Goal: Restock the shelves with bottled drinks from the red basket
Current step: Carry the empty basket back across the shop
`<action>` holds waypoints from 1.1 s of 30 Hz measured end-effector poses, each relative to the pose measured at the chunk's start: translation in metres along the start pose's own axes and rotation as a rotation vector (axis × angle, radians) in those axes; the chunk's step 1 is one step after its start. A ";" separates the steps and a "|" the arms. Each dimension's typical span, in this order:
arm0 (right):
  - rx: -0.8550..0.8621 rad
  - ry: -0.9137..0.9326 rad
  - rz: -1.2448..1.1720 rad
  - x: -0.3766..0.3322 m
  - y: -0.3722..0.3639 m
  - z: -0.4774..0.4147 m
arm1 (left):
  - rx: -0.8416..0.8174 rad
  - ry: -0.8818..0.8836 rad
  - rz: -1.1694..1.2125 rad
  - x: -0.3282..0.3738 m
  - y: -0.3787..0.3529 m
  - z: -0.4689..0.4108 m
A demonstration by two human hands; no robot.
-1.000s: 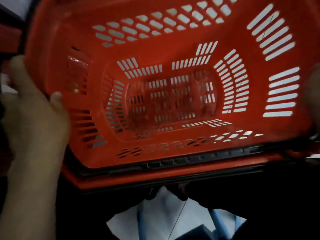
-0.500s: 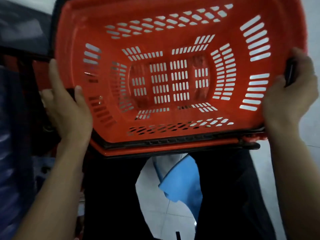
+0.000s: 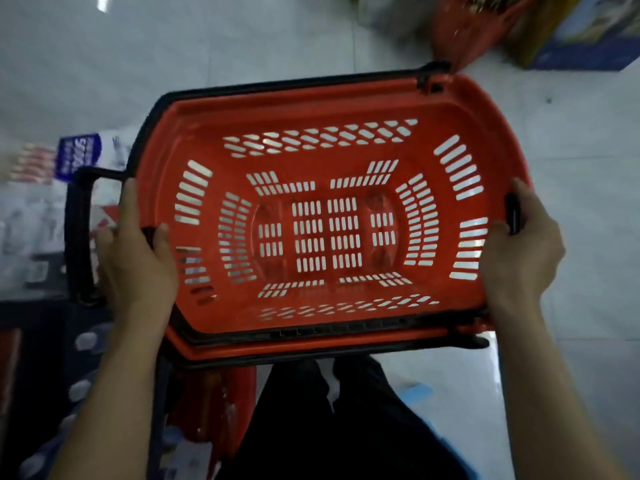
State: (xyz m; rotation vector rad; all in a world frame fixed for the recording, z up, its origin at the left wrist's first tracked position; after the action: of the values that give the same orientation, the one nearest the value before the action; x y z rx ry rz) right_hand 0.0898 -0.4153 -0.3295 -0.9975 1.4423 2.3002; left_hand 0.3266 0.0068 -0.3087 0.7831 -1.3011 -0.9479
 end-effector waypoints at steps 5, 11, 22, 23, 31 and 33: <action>0.072 0.004 -0.063 -0.027 0.041 -0.010 | 0.021 -0.066 0.010 0.057 0.033 -0.012; 0.117 -0.002 -0.105 -0.062 0.051 -0.044 | 0.005 -0.095 0.031 0.106 0.032 -0.062; 0.106 0.044 -0.080 -0.217 0.005 -0.180 | -0.018 -0.026 0.091 0.167 0.020 -0.242; 0.107 0.046 -0.082 -0.231 0.000 -0.191 | -0.010 -0.036 0.101 0.174 0.023 -0.257; 0.091 0.054 -0.133 -0.326 -0.041 -0.277 | 0.032 -0.024 0.105 0.219 0.047 -0.370; 0.078 0.070 -0.129 -0.349 -0.057 -0.306 | 0.033 0.014 0.075 0.225 0.045 -0.404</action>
State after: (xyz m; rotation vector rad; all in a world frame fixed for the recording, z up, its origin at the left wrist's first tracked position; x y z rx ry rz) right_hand 0.5044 -0.6035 -0.2221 -1.1242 1.4373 2.1221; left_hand 0.7366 -0.1944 -0.2218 0.7603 -1.3283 -0.8620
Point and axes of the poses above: each hand's wrist, its own z-axis away from the middle knuckle, its own y-axis out of the back of the hand, x = y × z, the point moved 9 cm from there along -z, towards the middle knuckle, and after that the axes turned 10 degrees about -x, right-handed, at the moved point
